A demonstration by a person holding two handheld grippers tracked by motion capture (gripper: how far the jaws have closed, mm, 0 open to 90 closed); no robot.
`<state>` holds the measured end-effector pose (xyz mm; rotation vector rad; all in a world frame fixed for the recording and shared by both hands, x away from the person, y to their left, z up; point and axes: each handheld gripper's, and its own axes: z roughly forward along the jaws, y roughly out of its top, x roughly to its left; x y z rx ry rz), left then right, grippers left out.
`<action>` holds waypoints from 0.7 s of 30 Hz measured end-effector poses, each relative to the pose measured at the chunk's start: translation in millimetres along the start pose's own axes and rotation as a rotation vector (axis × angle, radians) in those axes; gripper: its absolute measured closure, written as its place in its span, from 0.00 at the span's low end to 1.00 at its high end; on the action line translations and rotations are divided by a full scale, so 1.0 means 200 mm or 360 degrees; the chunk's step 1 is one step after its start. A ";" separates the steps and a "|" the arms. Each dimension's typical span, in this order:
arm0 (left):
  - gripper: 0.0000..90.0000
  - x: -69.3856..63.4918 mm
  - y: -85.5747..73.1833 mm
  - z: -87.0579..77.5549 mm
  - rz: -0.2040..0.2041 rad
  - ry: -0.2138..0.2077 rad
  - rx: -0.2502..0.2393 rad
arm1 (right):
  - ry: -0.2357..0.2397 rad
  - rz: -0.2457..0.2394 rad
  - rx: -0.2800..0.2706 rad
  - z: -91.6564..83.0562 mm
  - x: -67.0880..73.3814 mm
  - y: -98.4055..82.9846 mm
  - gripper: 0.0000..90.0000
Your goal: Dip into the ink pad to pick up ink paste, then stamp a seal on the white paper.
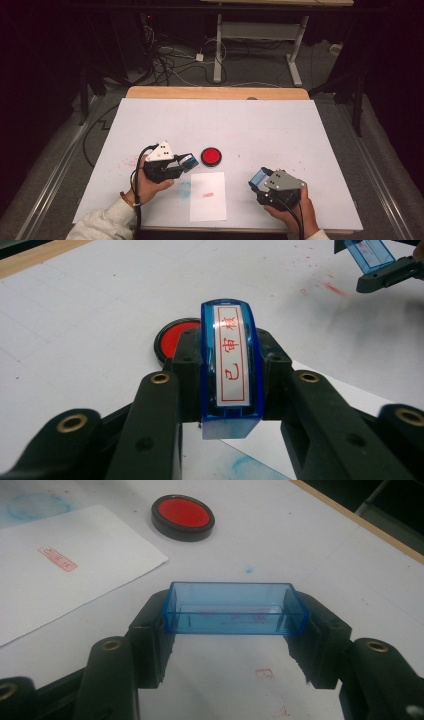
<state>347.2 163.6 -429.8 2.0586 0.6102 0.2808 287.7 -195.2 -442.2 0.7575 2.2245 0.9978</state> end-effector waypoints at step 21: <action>0.75 -0.01 0.01 -0.02 -0.0049 0.0044 -0.0055 | 0.0032 -0.0015 0.0005 0.05 0.01 0.02 0.45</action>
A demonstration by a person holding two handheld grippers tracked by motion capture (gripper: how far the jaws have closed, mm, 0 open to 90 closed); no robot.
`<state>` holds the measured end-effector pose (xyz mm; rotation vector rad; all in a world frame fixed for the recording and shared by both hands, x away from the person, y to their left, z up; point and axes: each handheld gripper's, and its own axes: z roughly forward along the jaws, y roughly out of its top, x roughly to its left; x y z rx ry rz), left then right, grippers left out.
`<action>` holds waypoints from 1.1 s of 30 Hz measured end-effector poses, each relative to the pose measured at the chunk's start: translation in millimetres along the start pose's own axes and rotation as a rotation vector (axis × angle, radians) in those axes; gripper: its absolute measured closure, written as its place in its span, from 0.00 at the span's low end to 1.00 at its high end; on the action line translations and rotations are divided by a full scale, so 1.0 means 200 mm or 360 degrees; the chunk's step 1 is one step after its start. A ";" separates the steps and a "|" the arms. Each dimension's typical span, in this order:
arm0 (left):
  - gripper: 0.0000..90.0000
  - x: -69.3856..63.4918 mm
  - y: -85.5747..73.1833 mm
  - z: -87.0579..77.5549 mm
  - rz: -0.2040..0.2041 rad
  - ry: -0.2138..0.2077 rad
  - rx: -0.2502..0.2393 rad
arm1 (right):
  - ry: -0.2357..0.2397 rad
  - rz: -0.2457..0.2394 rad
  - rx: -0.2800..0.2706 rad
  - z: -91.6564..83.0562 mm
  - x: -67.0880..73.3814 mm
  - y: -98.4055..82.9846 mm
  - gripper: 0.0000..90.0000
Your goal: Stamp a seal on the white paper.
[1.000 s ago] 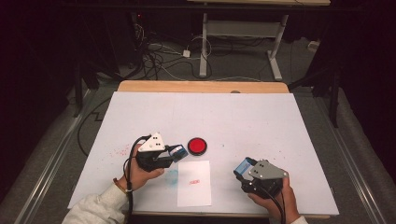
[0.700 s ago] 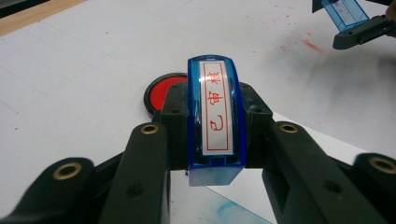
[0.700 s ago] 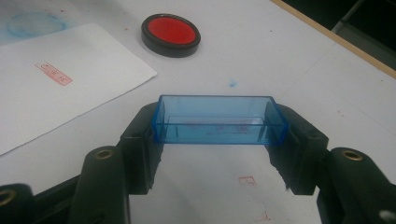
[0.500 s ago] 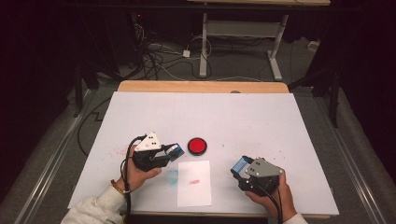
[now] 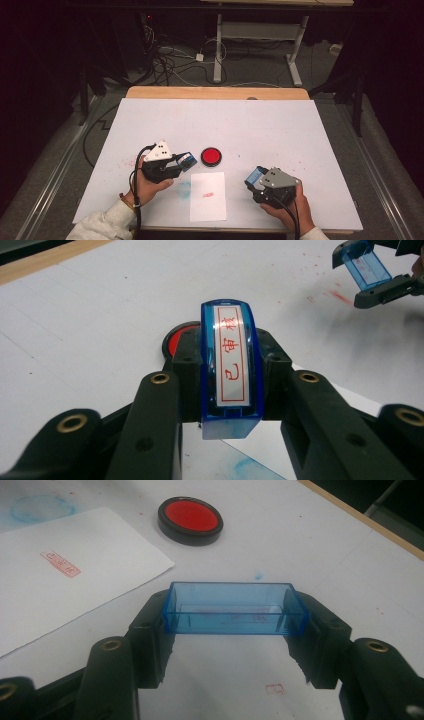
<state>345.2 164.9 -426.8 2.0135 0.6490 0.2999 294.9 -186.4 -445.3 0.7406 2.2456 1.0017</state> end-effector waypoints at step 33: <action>0.76 -0.07 0.23 0.18 -0.0241 -0.0130 -0.0252 | 0.0075 0.0092 -0.0001 0.33 0.10 0.28 0.45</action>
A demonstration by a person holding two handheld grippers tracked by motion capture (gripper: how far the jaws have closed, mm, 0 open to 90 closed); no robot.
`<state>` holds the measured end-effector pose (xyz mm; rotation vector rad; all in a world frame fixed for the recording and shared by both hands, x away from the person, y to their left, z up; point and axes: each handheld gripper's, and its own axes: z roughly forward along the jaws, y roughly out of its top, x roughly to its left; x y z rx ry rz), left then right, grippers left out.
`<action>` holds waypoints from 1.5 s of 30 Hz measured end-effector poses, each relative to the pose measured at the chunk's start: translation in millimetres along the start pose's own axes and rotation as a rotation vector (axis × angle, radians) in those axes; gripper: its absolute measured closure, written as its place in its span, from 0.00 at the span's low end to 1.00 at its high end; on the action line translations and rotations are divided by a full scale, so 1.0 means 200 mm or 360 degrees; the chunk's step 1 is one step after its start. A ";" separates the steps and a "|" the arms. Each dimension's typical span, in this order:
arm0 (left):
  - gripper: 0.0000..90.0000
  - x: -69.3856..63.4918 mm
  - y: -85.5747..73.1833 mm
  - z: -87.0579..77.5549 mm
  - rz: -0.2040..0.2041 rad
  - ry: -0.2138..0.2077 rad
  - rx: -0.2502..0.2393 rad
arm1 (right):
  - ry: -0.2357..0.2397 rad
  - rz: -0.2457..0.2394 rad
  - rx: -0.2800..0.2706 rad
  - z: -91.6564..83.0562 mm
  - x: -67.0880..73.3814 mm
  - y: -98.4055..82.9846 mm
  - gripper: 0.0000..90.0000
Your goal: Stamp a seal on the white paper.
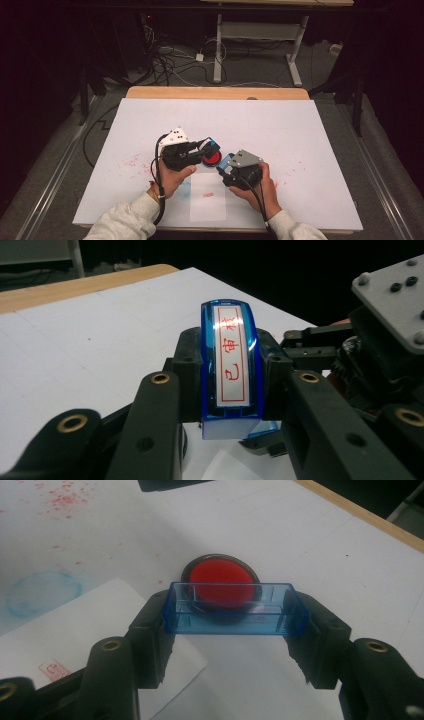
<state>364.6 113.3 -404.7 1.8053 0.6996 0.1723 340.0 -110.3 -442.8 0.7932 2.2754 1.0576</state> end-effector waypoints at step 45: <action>0.75 -0.02 -0.04 0.10 -0.0018 -0.0027 0.0018 | 0.0007 0.0037 -0.0034 0.07 -0.01 0.07 0.45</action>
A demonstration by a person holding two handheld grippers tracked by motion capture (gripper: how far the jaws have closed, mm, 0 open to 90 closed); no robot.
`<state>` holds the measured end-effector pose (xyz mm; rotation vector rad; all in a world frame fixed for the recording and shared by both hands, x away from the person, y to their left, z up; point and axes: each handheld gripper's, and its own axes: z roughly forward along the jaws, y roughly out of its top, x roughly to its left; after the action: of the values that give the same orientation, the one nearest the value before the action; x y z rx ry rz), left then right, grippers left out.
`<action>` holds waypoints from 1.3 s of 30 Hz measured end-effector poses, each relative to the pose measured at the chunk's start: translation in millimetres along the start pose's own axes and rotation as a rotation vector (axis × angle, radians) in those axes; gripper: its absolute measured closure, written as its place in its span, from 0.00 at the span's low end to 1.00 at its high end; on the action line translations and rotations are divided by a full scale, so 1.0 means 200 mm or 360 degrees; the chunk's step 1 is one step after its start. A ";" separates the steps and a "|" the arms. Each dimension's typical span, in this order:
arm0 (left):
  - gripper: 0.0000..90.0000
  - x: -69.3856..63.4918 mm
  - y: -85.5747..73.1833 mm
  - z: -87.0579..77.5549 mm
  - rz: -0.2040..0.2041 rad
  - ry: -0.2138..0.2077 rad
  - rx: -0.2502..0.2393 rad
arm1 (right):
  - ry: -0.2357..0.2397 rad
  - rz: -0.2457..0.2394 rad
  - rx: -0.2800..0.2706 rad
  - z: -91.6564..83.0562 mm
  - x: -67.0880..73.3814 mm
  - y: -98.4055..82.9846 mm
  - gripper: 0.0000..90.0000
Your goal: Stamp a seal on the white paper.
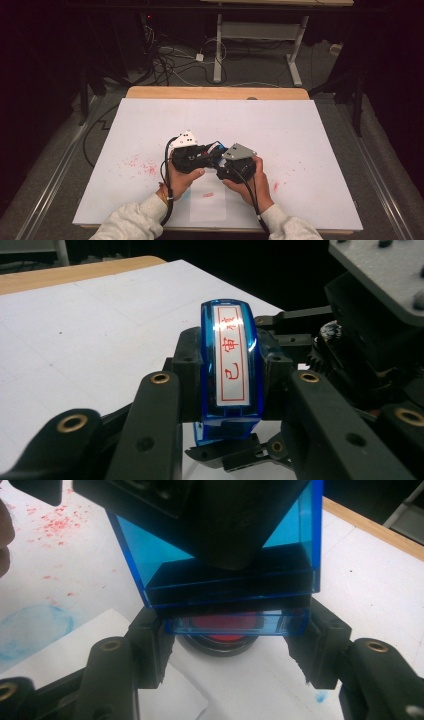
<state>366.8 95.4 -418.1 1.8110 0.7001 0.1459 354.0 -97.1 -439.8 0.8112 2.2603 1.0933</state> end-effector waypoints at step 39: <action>0.75 0.01 0.01 -0.01 -0.0125 -0.0012 0.0120 | 0.0026 -0.0087 -0.0014 0.01 0.04 -0.02 0.45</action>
<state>369.0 97.3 -416.5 1.8515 0.7794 0.0611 348.2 -92.6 -444.3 0.7348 2.2761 1.0876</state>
